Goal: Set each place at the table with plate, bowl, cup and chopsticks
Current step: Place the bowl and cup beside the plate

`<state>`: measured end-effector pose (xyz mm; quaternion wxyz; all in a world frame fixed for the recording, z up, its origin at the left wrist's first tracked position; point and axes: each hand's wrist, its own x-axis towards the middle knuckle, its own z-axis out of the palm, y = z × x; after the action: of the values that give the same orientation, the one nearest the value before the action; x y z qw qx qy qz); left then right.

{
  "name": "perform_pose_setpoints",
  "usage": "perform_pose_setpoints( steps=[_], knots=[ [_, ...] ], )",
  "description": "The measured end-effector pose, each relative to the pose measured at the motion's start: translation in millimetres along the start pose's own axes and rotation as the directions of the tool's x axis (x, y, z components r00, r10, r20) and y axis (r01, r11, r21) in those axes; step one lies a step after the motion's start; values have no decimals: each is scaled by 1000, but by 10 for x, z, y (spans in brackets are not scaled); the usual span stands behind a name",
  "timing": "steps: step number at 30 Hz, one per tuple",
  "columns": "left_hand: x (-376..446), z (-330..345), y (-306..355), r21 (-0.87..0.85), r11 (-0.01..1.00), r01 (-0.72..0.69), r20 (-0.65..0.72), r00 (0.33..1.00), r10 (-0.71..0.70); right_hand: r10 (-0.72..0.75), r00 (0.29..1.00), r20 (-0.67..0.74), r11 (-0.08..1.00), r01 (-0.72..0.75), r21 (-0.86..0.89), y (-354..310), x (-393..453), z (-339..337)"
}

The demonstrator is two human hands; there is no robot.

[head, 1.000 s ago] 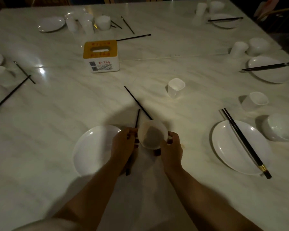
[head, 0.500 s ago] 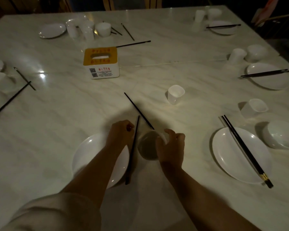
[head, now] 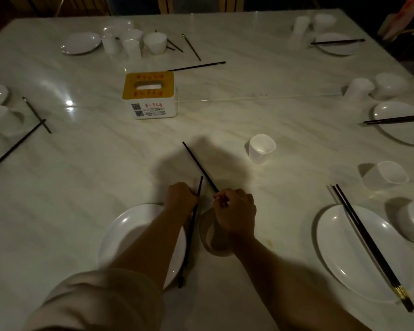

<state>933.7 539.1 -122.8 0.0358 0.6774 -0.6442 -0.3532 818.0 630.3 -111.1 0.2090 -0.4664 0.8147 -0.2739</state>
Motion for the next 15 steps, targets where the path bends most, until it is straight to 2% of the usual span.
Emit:
perform_pose_setpoints(
  steps=[2, 5, 11, 15],
  knots=[
    [13, -98, 19, -103, 995, 10, -41, 999, -14, -9, 1000, 1, 1000, 9, -3, -19, 1, 8],
    [22, -285, 45, -251, 965, -73, -172, 985, 30, -53, 999, 3, 998, 53, 23, -90, -15, 19],
    [-73, -761, 128, -365, 906, -217, -362, 929, 77, -190, 981, 39, 979, 186, 79, -423, -83, 102],
    [-144, -996, 23, -468, 854, -230, -345, 936, 63, -178, 976, 126, 957, 142, 252, -725, -199, 152]
  ],
)
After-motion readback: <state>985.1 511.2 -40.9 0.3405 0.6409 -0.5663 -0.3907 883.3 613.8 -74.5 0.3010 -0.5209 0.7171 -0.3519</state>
